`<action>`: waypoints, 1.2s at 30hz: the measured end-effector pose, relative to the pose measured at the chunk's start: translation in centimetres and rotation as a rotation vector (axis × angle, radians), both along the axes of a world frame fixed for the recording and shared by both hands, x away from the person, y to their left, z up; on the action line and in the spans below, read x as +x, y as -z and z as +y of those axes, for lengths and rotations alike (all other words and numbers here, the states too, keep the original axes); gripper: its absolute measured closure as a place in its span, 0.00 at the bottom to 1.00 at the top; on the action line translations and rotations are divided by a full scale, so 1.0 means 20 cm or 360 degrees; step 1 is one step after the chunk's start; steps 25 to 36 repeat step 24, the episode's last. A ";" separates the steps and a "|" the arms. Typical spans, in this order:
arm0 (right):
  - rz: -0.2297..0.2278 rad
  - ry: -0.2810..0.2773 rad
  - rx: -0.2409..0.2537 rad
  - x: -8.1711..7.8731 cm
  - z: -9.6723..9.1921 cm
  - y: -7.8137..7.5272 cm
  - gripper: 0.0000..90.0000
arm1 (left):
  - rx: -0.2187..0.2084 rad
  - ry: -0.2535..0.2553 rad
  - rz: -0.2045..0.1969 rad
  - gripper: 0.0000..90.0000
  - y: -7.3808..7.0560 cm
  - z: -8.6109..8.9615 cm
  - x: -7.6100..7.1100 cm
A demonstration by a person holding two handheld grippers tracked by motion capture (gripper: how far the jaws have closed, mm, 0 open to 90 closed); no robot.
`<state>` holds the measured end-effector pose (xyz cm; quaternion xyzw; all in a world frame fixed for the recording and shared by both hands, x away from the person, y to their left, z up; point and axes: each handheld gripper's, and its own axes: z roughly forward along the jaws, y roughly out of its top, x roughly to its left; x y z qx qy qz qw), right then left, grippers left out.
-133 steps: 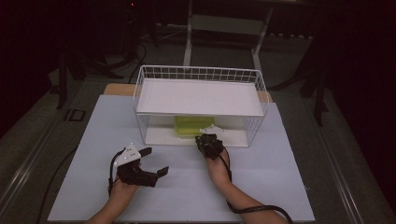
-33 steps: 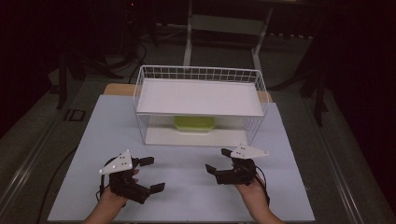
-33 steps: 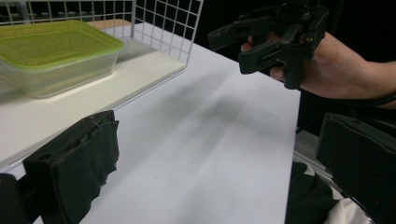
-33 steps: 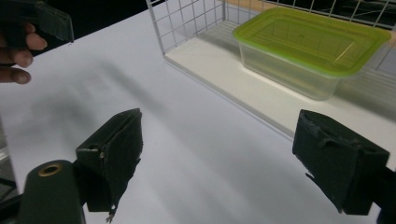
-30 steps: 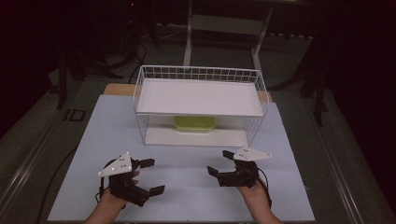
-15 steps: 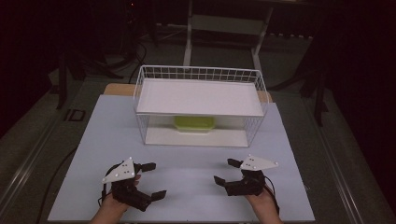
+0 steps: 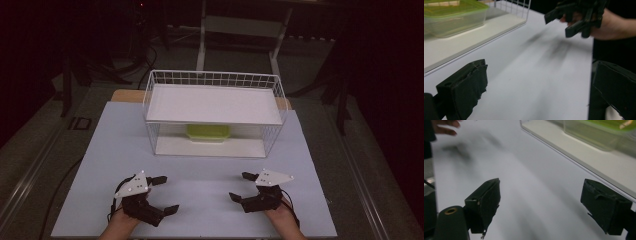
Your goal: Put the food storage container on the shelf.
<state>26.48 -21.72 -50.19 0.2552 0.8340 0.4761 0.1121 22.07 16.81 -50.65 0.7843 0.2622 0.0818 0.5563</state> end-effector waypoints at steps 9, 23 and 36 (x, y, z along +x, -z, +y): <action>0.0019 0.0023 -0.0012 0.03 -0.04 0.02 0.18 | 0.0035 -0.0059 0.0025 0.00 0.04 0.04 0.03; 0.0058 0.0115 0.0004 0.06 -0.07 0.02 0.18 | -0.0011 -0.0082 0.0038 0.00 0.04 0.04 0.05; 0.0055 0.0121 -0.0002 0.06 -0.07 0.02 0.18 | -0.0012 -0.0085 0.0038 0.00 0.04 0.03 0.05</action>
